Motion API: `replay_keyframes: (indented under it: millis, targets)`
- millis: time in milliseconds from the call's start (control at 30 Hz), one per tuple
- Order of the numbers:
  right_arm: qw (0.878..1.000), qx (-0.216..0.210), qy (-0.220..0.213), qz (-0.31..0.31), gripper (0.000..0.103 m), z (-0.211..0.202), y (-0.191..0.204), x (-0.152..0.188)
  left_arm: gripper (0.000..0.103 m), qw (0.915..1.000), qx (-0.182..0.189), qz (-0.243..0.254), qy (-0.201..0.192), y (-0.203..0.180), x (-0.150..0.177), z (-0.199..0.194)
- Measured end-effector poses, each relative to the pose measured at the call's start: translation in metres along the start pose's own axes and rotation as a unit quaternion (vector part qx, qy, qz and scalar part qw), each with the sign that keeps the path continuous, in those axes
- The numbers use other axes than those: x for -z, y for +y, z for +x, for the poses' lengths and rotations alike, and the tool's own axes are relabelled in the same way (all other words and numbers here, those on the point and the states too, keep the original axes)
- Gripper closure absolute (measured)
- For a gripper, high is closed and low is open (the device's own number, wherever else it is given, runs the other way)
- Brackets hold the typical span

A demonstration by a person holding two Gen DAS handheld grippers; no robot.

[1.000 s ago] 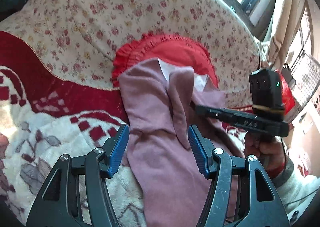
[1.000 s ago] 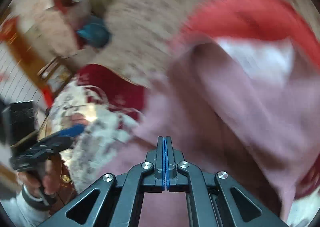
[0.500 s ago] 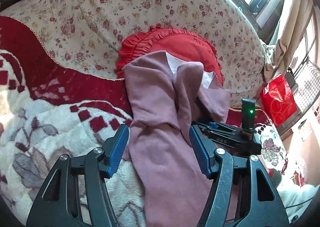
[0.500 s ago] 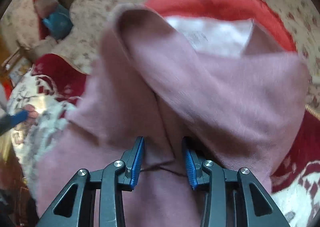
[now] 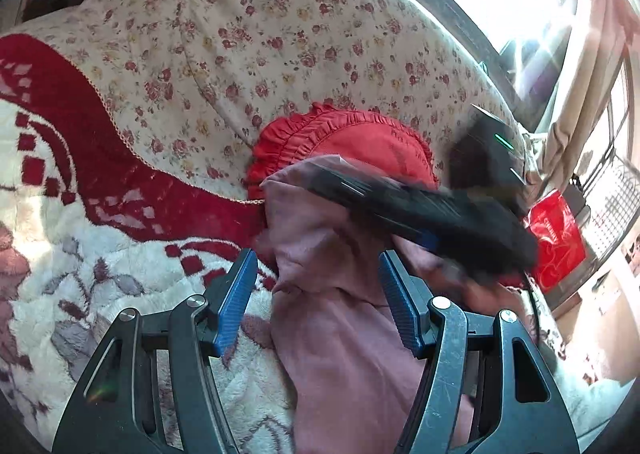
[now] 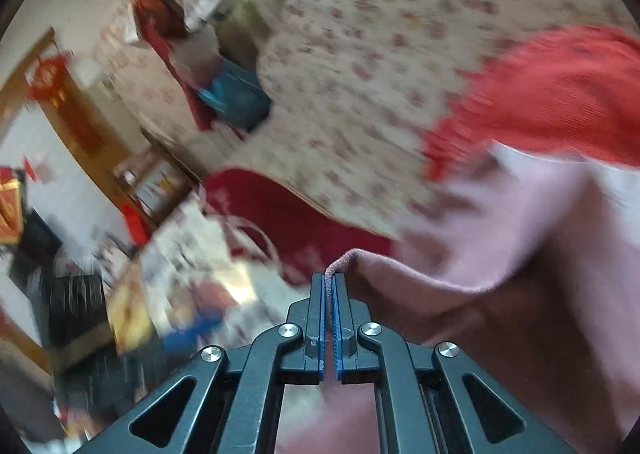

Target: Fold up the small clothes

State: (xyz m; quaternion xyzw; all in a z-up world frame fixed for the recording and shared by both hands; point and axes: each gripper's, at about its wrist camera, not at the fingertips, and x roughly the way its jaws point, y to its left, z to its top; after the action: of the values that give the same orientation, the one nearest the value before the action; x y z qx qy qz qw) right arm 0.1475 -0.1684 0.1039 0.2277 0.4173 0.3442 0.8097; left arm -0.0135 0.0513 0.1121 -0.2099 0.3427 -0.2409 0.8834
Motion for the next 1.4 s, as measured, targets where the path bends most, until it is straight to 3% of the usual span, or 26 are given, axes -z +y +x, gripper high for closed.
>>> replay_keyframes:
  millis: [33, 100, 167, 200, 300, 367, 433, 500, 600, 667, 700, 733, 800, 867, 900, 967, 1067, 1100, 1133, 1200, 1267, 1367, 1400]
  targets:
    - [1.000, -0.015, 0.015, 0.020, 0.099, 0.019, 0.000, -0.007, 0.040, 1.0000, -0.004, 0.002, 0.003, 0.000, 0.000, 0.002]
    - [0.998, 0.007, 0.041, 0.044, 0.095, 0.039, -0.002, -0.007, 0.040, 0.9999, -0.008, 0.007, 0.007, -0.001, 0.001, 0.008]
    - [0.999, 0.015, 0.016, 0.029, 0.080, 0.012, -0.004, 0.006, 0.037, 0.9997, -0.004, 0.012, 0.019, -0.001, 0.002, 0.018]
    - [0.999, 0.043, 0.001, 0.011, 0.065, -0.013, -0.007, 0.018, 0.035, 0.9996, -0.002, 0.016, 0.024, -0.001, 0.004, 0.023]
    - [0.986, 0.167, -0.016, -0.021, 0.062, -0.084, -0.032, 0.060, 0.034, 0.9987, -0.018, 0.029, 0.037, -0.001, 0.006, 0.041]
    - [0.980, 0.198, 0.007, 0.002, 0.062, -0.121, -0.060, 0.091, 0.034, 0.9986, -0.020, 0.025, 0.041, 0.001, 0.008, 0.051]
    - [0.983, 0.170, 0.005, 0.064, 0.062, -0.140, -0.088, 0.107, 0.034, 0.9988, -0.018, 0.008, 0.045, 0.003, 0.011, 0.057]
    - [0.976, 0.130, -0.053, 0.165, 0.062, -0.160, -0.123, 0.120, 0.034, 0.9988, -0.010, -0.010, 0.048, 0.001, 0.013, 0.060]
    - [0.948, 0.095, -0.123, 0.278, 0.062, -0.181, -0.166, 0.132, 0.034, 0.9989, -0.003, -0.013, 0.044, -0.008, 0.012, 0.059]
    - [0.935, 0.073, -0.162, 0.308, 0.074, -0.197, -0.182, 0.133, 0.034, 0.9990, -0.009, -0.001, 0.043, -0.015, 0.008, 0.057]
    - [0.930, 0.065, -0.190, 0.307, 0.095, -0.210, -0.183, 0.133, 0.034, 0.9990, -0.011, 0.002, 0.043, -0.018, 0.006, 0.057]
    - [0.924, 0.072, -0.217, 0.306, 0.100, -0.226, -0.184, 0.133, 0.034, 0.9991, -0.011, 0.005, 0.041, -0.020, 0.005, 0.057]
    - [0.905, 0.114, -0.273, 0.305, 0.100, -0.264, -0.184, 0.139, 0.034, 0.9991, -0.008, 0.009, 0.040, -0.023, 0.004, 0.056]
    - [0.886, 0.202, -0.282, 0.308, 0.100, -0.294, -0.193, 0.145, 0.034, 0.9989, -0.008, 0.013, 0.044, -0.025, 0.005, 0.059]
    - [0.887, 0.213, -0.271, 0.309, 0.100, -0.298, -0.194, 0.146, 0.034, 0.9987, -0.012, 0.014, 0.048, -0.025, 0.006, 0.062]
    - [0.908, 0.167, -0.243, 0.297, 0.099, -0.304, -0.187, 0.147, 0.034, 0.9986, -0.013, 0.015, 0.049, -0.024, 0.009, 0.064]
    - [0.942, 0.161, -0.192, 0.223, 0.074, -0.286, -0.150, 0.133, 0.034, 0.9986, -0.018, -0.001, 0.051, -0.019, 0.011, 0.067]
    - [0.952, 0.122, -0.170, 0.225, 0.064, -0.269, -0.144, 0.131, 0.034, 0.9986, -0.016, -0.010, 0.050, -0.017, 0.012, 0.067]
    - [0.953, 0.091, -0.160, 0.239, 0.062, -0.257, -0.143, 0.129, 0.034, 0.9985, -0.015, -0.014, 0.050, -0.017, 0.013, 0.065]
    - [0.946, 0.054, -0.148, 0.284, 0.062, -0.223, -0.147, 0.133, 0.034, 0.9986, -0.014, -0.014, 0.049, -0.018, 0.014, 0.063]
    - [0.936, 0.047, -0.139, 0.321, 0.062, -0.194, -0.157, 0.138, 0.034, 0.9987, -0.018, -0.005, 0.047, -0.021, 0.015, 0.059]
    - [0.907, 0.023, -0.188, 0.375, 0.062, -0.174, -0.178, 0.139, 0.034, 0.9984, -0.020, 0.000, 0.052, -0.023, 0.015, 0.058]
    - [0.900, 0.021, -0.205, 0.383, 0.072, -0.172, -0.186, 0.131, 0.034, 0.9983, -0.021, 0.002, 0.054, -0.024, 0.015, 0.058]
